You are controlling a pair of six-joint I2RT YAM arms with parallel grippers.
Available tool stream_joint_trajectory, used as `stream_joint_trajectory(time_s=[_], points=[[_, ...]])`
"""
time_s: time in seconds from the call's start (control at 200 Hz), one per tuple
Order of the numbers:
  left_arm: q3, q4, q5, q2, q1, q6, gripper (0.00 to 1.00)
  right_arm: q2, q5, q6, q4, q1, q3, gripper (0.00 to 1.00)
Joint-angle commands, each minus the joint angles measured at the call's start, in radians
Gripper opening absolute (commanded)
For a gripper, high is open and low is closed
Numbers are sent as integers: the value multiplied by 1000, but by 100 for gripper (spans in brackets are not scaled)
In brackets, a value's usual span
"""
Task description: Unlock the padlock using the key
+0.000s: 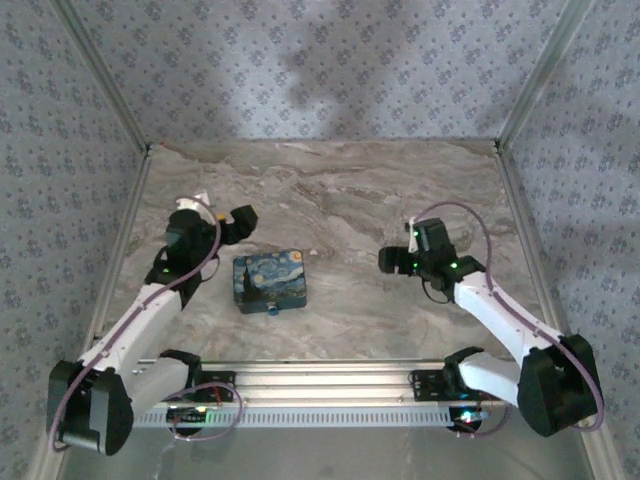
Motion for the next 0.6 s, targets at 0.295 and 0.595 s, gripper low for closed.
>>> stream_joint_trajectory(time_s=[0.295,0.595], points=[[43,79,33,126,-119,-43,96,334,-53,-102,-252,102,186,61],[31,65,11,111,-120,-39,97,437,-12,-117,-296,131,246,50]])
